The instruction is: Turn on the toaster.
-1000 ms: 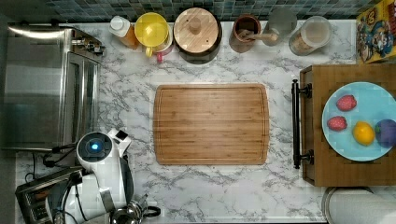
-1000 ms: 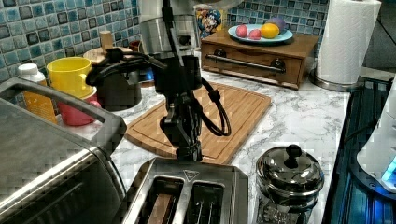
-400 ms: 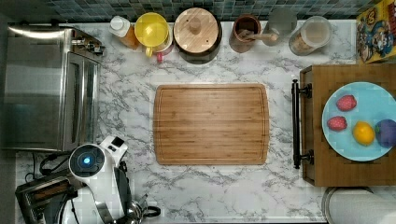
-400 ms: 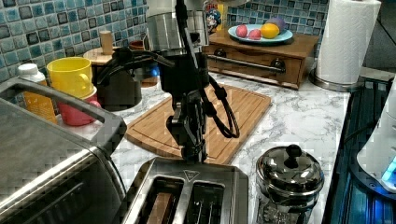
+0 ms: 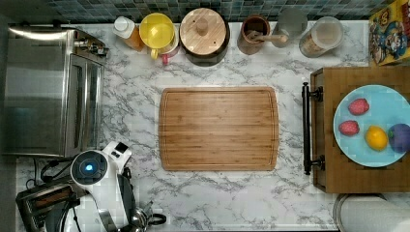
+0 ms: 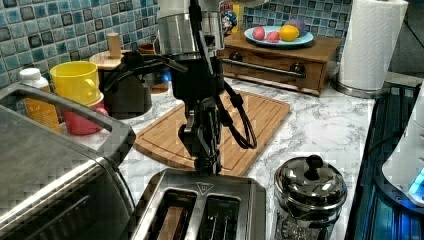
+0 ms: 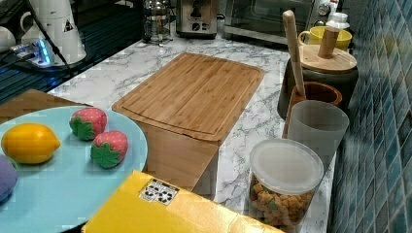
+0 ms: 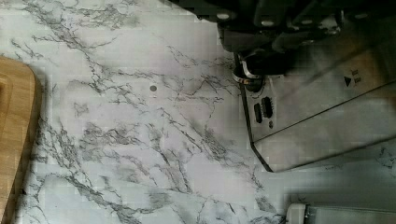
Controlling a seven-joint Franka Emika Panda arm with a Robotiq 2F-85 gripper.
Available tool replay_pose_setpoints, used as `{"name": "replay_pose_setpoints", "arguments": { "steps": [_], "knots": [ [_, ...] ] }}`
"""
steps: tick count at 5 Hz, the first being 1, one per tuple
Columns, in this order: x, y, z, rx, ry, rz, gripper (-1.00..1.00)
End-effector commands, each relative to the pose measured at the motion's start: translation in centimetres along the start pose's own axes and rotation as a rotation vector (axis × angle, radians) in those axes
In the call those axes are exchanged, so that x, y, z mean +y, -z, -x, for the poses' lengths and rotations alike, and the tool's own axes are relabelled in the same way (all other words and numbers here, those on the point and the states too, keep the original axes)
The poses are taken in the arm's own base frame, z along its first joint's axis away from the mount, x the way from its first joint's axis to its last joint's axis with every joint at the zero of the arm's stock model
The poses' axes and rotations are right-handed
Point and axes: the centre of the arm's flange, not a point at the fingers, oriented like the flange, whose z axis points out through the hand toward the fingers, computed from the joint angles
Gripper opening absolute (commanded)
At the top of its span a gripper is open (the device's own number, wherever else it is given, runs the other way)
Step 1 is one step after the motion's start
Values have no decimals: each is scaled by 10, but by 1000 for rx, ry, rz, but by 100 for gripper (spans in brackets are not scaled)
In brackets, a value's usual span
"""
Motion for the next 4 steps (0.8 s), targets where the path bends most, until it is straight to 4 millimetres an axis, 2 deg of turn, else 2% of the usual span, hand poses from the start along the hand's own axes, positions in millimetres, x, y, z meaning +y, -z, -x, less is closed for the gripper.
{"name": "replay_pose_setpoints", "arguments": {
  "steps": [1, 4],
  "knots": [
    [8, -83, 56, -167, 2, 104, -100],
    [8, -83, 56, -167, 2, 104, -100]
  ]
}}
